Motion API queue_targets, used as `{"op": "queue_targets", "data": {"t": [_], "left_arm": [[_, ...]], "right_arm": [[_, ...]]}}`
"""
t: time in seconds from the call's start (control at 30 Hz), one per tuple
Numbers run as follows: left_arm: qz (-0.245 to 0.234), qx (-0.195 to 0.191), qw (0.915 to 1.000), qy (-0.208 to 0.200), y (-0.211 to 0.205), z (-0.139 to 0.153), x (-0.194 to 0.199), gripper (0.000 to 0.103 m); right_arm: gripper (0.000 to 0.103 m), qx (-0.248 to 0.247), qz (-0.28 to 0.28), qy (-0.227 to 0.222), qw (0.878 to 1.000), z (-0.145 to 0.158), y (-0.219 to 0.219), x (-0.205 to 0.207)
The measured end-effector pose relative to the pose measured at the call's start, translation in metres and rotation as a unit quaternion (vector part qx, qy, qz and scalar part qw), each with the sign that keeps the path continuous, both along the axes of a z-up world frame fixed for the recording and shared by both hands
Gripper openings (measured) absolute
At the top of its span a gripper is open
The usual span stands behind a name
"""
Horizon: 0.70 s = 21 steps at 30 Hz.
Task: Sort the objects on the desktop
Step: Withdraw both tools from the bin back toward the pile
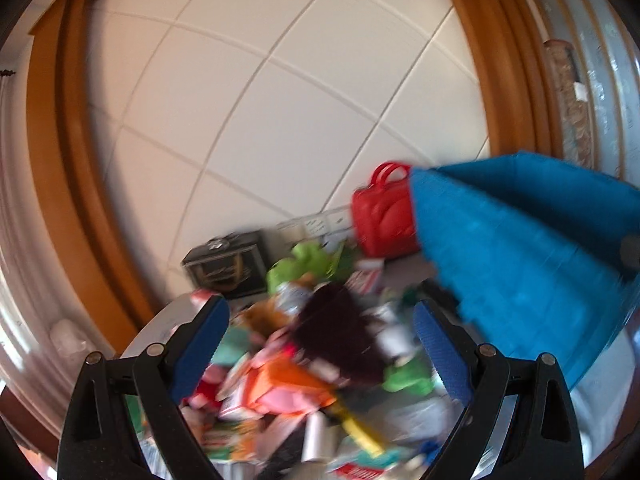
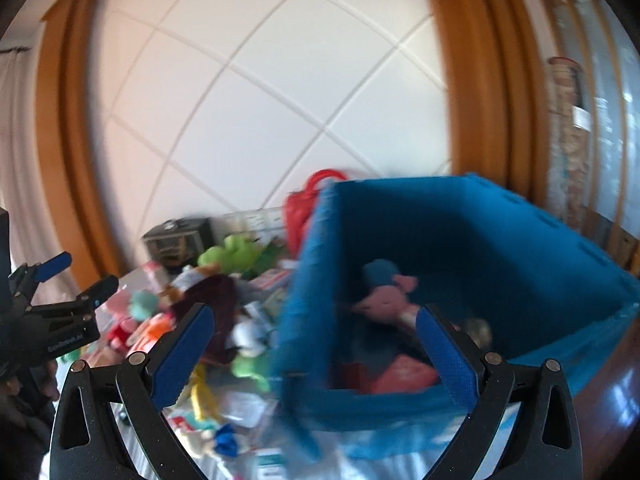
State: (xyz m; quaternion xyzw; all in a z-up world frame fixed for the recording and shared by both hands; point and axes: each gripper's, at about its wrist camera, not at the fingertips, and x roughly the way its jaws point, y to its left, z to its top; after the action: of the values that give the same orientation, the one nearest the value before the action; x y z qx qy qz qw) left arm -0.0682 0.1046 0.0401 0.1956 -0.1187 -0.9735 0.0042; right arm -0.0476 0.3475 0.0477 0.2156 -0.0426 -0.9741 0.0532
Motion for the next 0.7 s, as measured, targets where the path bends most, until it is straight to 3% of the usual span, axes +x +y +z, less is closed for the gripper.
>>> {"op": "queue_targets", "data": {"t": [0.17,0.4,0.57,0.7], "left_arm": [[0.012,-0.013,0.9996,-0.023,-0.051,-0.034,0.008,0.095],[-0.037,-0.011,0.9955,-0.087,-0.092,-0.112,0.025,0.095],[-0.091,-0.006,0.9843,-0.151,-0.095,-0.186,0.037,0.094],[-0.138,-0.006,0.9702,-0.199,-0.082,-0.238,0.046,0.094]], "right_arm": [[0.102,0.009,0.048,-0.019,0.999,-0.015,-0.057,-0.013],[0.102,0.031,0.072,-0.055,0.995,-0.048,-0.120,-0.020],[0.102,0.034,0.065,-0.089,0.993,-0.082,-0.144,-0.024],[0.102,0.049,0.066,-0.143,0.986,-0.128,-0.161,-0.026]]}}
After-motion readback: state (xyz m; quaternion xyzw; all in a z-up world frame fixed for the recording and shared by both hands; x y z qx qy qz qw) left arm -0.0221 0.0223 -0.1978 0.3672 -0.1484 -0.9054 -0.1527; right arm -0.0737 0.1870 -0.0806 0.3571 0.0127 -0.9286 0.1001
